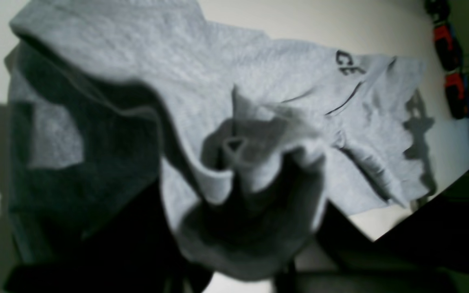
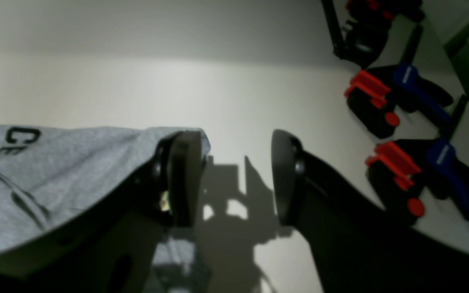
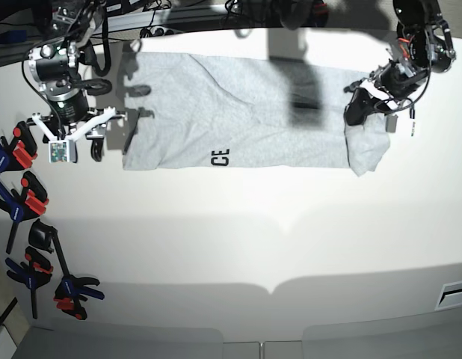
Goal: Fold the T-shirt properly
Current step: 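Grasp the folded end of the shirt with the left gripper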
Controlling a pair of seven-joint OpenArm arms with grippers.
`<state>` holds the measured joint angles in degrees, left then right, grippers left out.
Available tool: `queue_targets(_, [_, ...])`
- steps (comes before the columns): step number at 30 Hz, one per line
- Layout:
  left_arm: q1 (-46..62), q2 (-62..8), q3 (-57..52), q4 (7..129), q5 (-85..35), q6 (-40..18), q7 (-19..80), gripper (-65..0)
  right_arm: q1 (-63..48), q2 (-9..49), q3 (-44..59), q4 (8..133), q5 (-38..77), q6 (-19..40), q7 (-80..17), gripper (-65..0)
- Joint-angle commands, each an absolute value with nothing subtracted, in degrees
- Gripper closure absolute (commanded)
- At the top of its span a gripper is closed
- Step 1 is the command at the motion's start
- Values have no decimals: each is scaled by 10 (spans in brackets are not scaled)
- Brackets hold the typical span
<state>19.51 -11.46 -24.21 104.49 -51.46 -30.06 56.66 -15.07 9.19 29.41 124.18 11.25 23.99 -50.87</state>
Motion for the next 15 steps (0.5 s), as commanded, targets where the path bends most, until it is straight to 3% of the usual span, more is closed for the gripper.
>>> queue_targets(1, [194,-119,-233,1055,-531,-305,561,0,-146,97,297,1254,126,237,-495,-265])
queue_targets(8, [197,-119,-121,1055,-444,-291,505,0,-141,97,297,1254,129,237,-496,-265])
queue_targets(15, [197,-119,-79,1055,-410,-274,488,0,-141,97,297,1254,129,237,-503,-265])
